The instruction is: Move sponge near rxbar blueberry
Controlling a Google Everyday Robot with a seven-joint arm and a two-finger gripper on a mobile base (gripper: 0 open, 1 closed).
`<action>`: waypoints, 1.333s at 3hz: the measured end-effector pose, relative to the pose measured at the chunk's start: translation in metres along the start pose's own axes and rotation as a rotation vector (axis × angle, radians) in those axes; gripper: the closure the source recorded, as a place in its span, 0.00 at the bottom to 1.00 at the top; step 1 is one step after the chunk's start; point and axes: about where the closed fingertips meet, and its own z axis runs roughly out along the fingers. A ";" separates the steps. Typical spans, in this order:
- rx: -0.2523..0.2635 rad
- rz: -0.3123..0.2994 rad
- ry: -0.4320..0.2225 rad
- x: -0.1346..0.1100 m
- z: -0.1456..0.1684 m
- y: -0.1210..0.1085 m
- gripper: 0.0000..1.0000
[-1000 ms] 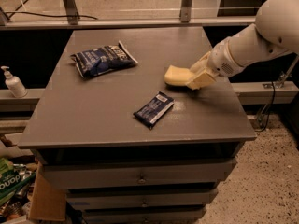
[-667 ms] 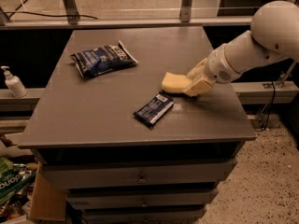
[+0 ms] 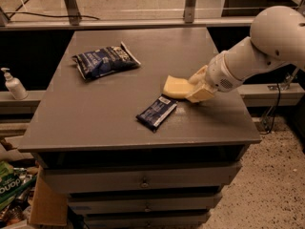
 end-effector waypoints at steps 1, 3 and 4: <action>0.000 0.000 0.000 0.000 0.000 0.000 0.59; -0.007 -0.010 0.030 -0.006 -0.004 0.000 0.12; -0.009 -0.017 0.041 -0.012 -0.010 0.002 0.00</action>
Offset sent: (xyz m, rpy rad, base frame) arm 0.0021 0.0008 0.0065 -0.0385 0.0059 0.0000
